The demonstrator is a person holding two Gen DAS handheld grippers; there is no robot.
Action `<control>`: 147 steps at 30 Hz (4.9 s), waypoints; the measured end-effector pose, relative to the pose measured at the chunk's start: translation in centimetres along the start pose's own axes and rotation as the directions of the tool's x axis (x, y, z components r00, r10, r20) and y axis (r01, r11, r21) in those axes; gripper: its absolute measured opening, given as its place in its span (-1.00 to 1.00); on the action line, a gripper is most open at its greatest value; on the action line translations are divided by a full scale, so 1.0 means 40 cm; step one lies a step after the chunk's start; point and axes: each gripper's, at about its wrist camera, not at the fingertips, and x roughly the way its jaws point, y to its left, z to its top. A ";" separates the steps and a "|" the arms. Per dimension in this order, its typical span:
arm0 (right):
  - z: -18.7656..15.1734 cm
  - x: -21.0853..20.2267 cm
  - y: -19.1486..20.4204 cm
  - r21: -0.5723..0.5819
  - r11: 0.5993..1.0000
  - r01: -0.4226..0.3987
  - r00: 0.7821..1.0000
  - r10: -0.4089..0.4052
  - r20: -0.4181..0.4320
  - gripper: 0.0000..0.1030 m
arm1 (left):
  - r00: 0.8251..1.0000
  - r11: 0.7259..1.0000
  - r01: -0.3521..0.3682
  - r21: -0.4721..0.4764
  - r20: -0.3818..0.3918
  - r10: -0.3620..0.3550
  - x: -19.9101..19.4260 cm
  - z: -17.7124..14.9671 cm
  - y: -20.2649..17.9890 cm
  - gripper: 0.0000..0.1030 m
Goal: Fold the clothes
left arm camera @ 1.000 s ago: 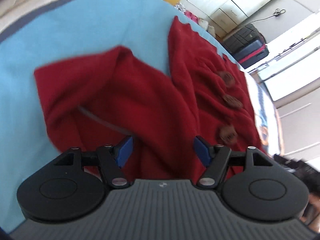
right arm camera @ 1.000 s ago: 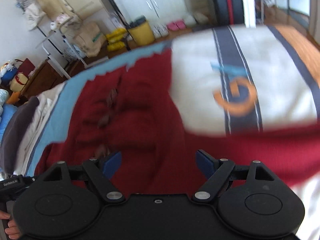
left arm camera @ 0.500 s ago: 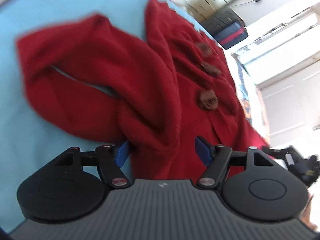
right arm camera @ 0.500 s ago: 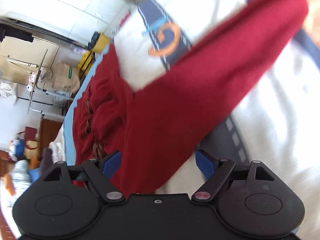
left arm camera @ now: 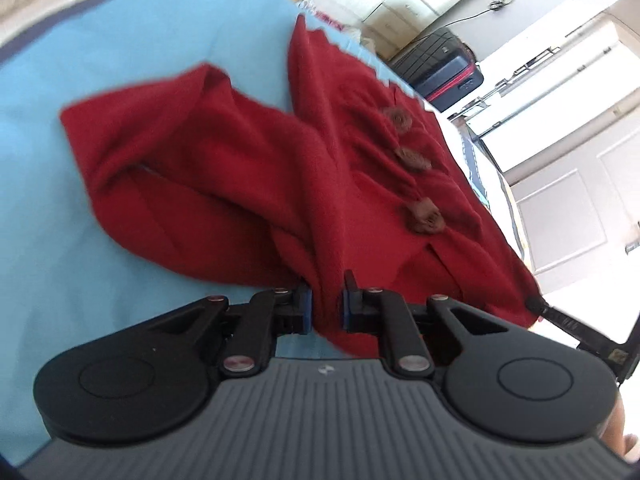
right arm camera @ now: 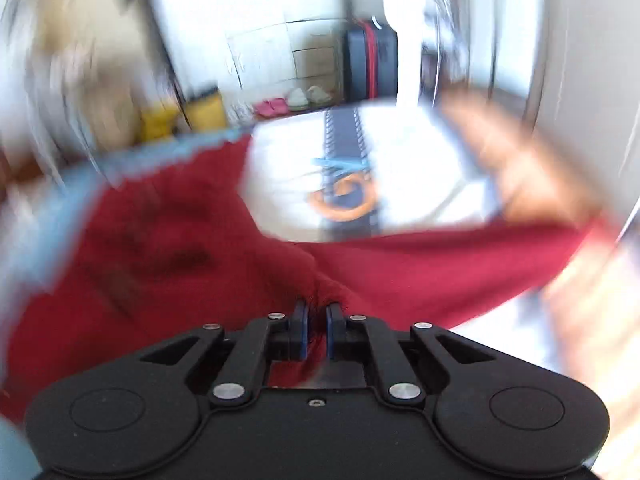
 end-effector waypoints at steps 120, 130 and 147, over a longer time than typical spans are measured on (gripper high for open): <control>-0.149 -0.020 0.517 -0.462 0.667 -0.585 0.781 0.617 -0.098 -0.06 | 0.712 0.714 -0.695 -0.089 0.060 0.700 -0.064 0.207 0.414 -0.50; -0.020 -0.038 0.349 -0.257 0.854 -0.453 0.891 0.427 -0.151 -0.05 | 0.803 0.908 -0.418 0.034 0.480 0.352 -0.287 0.147 0.134 -0.86; 0.050 0.106 0.113 0.130 0.840 -0.527 0.820 0.543 -0.182 0.06 | 0.971 0.950 0.157 0.271 0.135 -0.199 0.000 0.037 -0.179 -0.06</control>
